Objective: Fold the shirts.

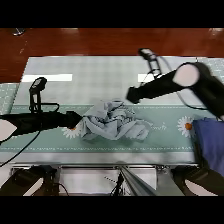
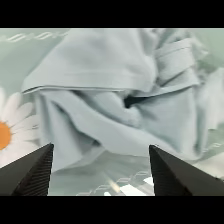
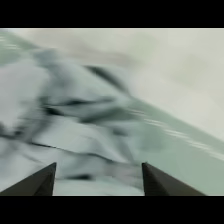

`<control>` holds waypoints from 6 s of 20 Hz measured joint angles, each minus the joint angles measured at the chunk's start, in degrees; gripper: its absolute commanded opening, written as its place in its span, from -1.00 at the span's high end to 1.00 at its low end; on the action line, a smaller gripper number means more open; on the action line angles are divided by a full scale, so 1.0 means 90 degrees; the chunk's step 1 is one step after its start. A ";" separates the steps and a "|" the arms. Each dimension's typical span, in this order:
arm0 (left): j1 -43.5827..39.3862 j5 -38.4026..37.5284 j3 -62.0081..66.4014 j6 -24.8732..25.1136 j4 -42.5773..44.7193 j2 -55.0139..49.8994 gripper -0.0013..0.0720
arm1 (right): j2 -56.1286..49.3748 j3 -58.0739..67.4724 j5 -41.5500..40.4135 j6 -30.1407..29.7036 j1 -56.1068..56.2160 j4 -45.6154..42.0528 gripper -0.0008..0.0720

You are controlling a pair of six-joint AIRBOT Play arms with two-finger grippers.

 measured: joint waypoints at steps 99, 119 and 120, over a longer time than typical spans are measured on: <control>0.0534 -0.0340 0.6538 0.1503 -0.1088 -0.6297 -0.97 | -0.2212 0.2067 -0.0945 0.0945 -0.2531 -0.0505 -0.74; 0.3594 -0.0520 -0.0979 0.1996 -0.2229 -0.2909 -0.96 | 0.0619 -0.3410 -0.0471 -0.1656 -0.5906 0.2521 -0.71; 0.3626 -0.0316 -0.1207 0.2132 -0.2611 -0.2871 -0.96 | 0.0712 -0.3599 -0.0483 -0.1773 -0.5914 0.2669 -0.72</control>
